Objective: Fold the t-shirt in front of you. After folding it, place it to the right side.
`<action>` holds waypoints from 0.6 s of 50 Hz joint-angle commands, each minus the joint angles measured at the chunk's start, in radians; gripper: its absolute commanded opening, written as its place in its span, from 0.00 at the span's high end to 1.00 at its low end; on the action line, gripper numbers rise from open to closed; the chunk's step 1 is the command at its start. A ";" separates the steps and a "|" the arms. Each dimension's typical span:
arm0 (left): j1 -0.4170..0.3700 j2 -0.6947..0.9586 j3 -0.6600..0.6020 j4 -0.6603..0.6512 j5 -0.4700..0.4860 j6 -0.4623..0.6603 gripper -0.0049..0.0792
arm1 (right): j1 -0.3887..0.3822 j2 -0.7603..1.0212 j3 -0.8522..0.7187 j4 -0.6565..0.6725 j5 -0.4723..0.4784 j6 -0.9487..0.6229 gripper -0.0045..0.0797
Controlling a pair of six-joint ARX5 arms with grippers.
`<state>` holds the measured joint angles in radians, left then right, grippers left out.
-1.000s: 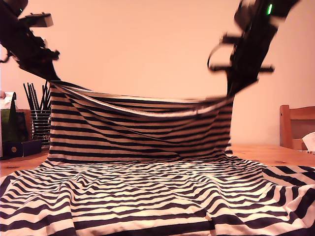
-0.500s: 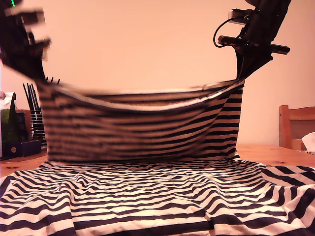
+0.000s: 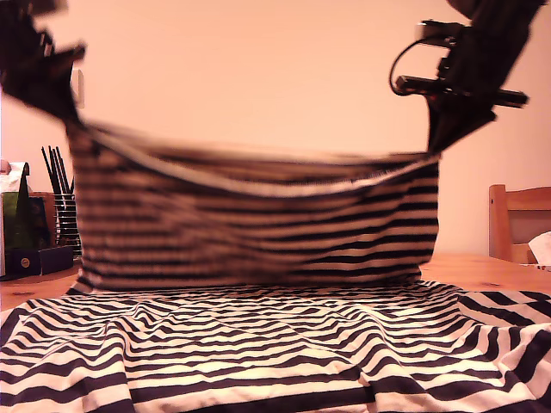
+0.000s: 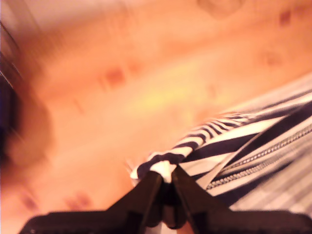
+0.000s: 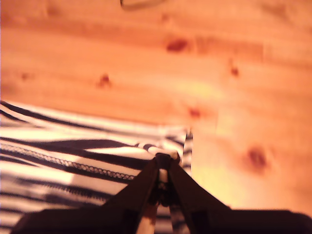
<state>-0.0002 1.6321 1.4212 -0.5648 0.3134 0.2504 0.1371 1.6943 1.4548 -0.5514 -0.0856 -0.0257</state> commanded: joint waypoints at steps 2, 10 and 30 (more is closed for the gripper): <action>-0.003 -0.063 -0.093 0.043 0.001 -0.016 0.97 | -0.013 -0.056 -0.059 0.024 0.006 0.004 0.96; -0.003 -0.195 -0.257 0.106 0.000 -0.043 0.97 | -0.013 -0.153 -0.158 0.023 0.006 0.022 0.96; -0.003 -0.473 -0.499 0.056 0.020 -0.096 0.97 | -0.011 -0.468 -0.385 -0.070 0.007 0.056 0.96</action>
<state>-0.0040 1.1755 0.9649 -0.5007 0.3286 0.1612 0.1307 1.2491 1.1015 -0.6151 -0.0868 0.0261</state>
